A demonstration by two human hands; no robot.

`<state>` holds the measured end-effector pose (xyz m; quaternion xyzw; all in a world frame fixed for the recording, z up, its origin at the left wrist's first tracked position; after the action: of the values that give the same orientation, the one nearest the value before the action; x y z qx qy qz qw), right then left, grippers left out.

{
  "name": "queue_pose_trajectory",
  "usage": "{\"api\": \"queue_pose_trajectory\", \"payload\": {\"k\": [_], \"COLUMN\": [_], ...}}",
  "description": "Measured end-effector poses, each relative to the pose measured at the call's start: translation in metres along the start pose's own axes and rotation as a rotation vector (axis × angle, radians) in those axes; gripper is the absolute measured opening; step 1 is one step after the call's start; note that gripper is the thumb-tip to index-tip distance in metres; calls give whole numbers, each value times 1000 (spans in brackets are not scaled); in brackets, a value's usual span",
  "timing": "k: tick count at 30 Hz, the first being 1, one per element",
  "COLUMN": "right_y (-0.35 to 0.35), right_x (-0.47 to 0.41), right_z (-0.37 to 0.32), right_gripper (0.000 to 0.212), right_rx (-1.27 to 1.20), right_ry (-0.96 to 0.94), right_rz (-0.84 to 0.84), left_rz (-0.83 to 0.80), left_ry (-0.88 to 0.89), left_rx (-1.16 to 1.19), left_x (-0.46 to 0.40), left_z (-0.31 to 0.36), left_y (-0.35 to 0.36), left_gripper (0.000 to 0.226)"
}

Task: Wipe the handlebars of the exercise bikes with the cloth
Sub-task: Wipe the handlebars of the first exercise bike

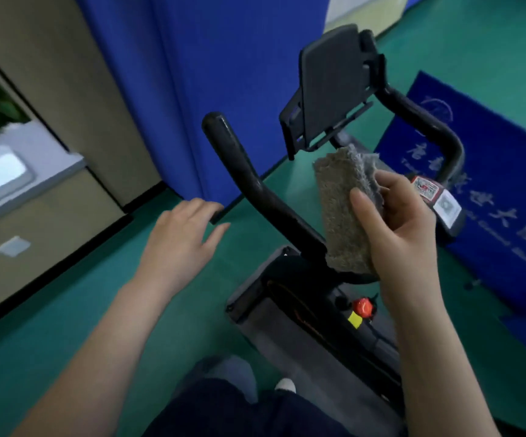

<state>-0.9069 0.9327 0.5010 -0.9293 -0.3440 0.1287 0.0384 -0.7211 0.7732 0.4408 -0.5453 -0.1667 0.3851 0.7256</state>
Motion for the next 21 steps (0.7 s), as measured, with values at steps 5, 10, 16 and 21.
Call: {"api": "queue_pose_trajectory", "payload": {"k": [5,10,16,21], "right_y": [11,44,92,144], "right_x": [-25,-48,-80,-113], "right_z": [-13,-28,-44,-60], "right_gripper": [15,16,19,20], "right_rx": [20,64,190,338], "right_ry": [-88,-212,-418,-600], "right_rz": [-132,-243,-291,-337], "left_rz": [88,183,266,318], "left_ry": [-103,-184,-248,-271], "left_rx": [-18,87,212,327], "left_x": [7,6,-11,-35], "left_z": [16,16,1,-4], "left_y": [-12,-16,-16,-13], "left_gripper": [36,39,47,51]}}
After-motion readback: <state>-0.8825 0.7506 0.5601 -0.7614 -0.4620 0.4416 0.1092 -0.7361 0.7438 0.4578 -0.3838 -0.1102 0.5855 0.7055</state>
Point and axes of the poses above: each hand's wrist, its own x-axis away from the middle knuckle, its own y-axis out of the palm, z = x × y, the point moved 6 cm from there along -x, towards the middle knuckle, and after that the axes turned 3 degrees about z, right-handed, at the moved point
